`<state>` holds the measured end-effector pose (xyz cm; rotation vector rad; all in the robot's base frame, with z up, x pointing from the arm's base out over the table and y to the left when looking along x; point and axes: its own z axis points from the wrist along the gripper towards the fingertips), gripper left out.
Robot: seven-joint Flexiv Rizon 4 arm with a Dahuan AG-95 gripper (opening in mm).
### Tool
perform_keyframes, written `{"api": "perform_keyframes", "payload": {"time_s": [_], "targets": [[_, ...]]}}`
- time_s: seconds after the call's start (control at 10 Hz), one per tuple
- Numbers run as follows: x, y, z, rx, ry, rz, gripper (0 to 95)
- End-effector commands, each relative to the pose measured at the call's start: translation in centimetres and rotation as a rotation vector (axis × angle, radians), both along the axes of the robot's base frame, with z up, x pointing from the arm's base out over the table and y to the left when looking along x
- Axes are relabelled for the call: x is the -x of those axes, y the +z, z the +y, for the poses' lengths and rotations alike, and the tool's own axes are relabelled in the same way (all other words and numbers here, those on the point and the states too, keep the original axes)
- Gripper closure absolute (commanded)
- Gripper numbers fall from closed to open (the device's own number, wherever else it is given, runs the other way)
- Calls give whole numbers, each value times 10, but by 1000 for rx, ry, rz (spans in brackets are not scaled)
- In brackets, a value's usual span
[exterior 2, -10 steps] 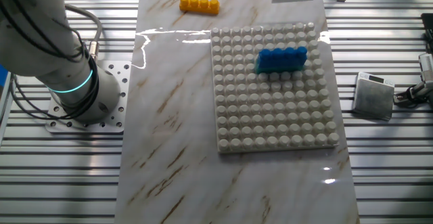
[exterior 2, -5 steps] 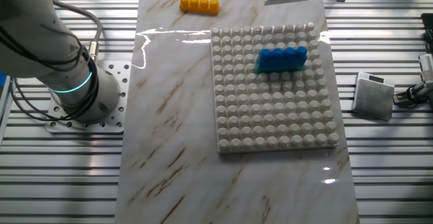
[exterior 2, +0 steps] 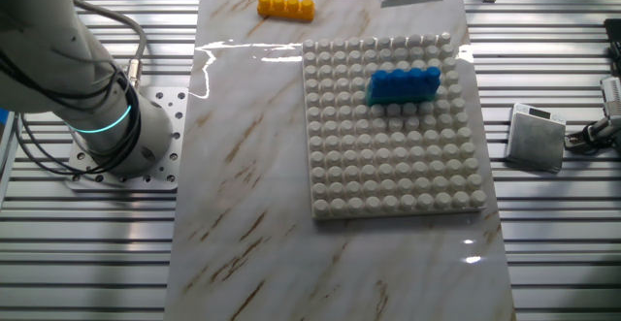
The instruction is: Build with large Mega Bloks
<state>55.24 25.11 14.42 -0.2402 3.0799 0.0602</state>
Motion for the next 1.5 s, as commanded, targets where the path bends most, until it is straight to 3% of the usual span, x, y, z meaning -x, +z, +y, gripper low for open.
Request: {"api": "perform_keyframes", "payload": {"time_s": [0.1, 0.2, 0.4, 0.5, 0.6, 0.9, 1.2, 1.5], "targets": [[0, 0, 0, 9, -29, 14, 950], [0, 0, 0, 11, -33, 32, 950], [0, 0, 0, -2, -38, 35, 950], [0, 6, -21, -3, -2, 32, 950], [3, 16, -54, -8, 24, 31, 950], [13, 26, -108, -3, 59, 26, 950], [26, 25, -128, 1, 69, 23, 950], [28, 26, -126, 9, 46, 18, 950]]}}
